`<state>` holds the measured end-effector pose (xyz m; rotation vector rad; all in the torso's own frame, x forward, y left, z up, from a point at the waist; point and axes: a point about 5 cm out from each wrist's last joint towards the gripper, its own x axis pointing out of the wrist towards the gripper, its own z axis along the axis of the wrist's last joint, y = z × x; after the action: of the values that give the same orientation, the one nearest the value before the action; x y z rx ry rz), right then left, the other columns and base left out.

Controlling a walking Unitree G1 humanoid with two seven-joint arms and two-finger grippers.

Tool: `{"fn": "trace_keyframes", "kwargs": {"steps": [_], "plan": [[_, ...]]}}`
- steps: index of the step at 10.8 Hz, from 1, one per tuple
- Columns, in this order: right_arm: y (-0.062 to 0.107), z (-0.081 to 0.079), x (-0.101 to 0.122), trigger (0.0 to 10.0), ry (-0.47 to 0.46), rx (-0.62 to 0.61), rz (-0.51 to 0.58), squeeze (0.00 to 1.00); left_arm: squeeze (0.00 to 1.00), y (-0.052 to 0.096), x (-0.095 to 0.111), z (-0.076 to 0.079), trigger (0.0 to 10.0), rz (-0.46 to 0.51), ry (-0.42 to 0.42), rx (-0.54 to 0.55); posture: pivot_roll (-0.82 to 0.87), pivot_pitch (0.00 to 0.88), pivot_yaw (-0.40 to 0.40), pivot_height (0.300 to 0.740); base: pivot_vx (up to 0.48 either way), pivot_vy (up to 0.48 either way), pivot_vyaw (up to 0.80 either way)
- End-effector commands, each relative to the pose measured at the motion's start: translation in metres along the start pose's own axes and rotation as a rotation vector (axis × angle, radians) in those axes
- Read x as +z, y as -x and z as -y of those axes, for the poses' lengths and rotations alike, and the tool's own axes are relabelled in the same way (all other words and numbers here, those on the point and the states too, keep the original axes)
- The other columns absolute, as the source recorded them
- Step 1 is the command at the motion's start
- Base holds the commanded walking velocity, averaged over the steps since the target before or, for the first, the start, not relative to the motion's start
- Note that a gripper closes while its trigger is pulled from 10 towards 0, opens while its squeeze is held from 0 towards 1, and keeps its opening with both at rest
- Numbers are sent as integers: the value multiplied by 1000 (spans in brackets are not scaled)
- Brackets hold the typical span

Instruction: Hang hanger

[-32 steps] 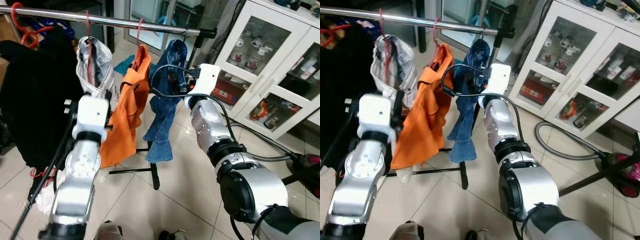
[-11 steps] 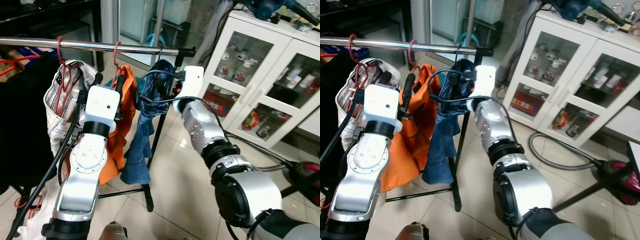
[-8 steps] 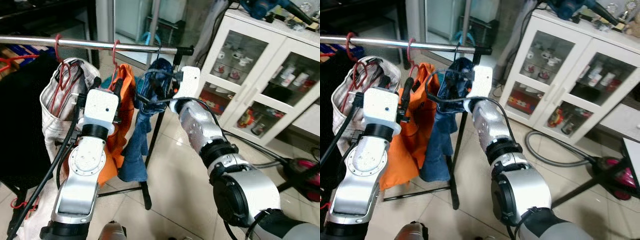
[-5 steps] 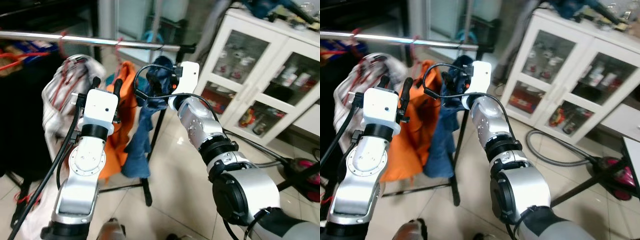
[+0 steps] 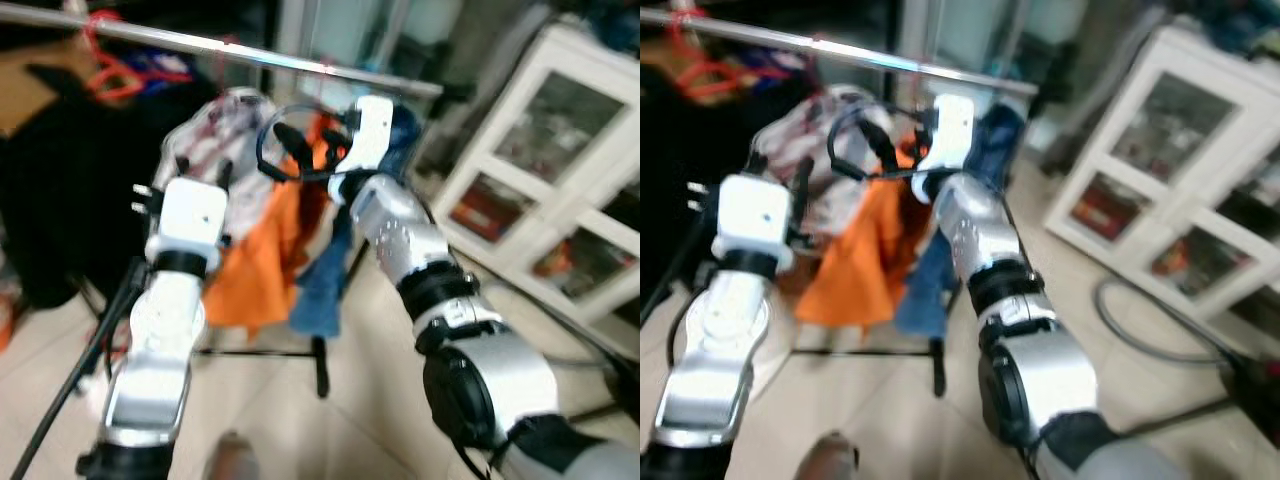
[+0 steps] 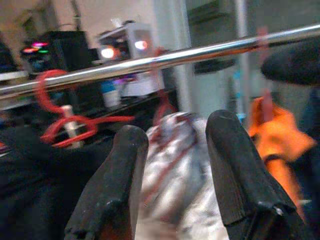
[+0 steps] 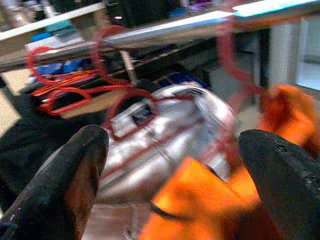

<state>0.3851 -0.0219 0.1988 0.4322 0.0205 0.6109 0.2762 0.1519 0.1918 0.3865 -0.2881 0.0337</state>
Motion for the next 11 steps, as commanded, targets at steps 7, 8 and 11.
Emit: {"fn": "trace_keyframes", "kwargs": {"steps": [7, 8, 11], "plan": [[21, 40, -36, 10000, 236, -251, -113, 0, 0, -3, -1, 7, 10000, -2, -8, -35, 247, 33, -158, 740, 0, 0, 0], [24, 47, -29, 10000, 244, -296, -74, 0, 0, -3, -2, 7, 10000, -12, -10, -39, 249, 30, -153, 740, 0, 0, 0], [59, 87, 2, 10000, 196, -506, 188, 0, 0, 3, -13, 1, 10000, -81, 32, -54, 230, 14, -90, 740, 0, 0, 0]]}}
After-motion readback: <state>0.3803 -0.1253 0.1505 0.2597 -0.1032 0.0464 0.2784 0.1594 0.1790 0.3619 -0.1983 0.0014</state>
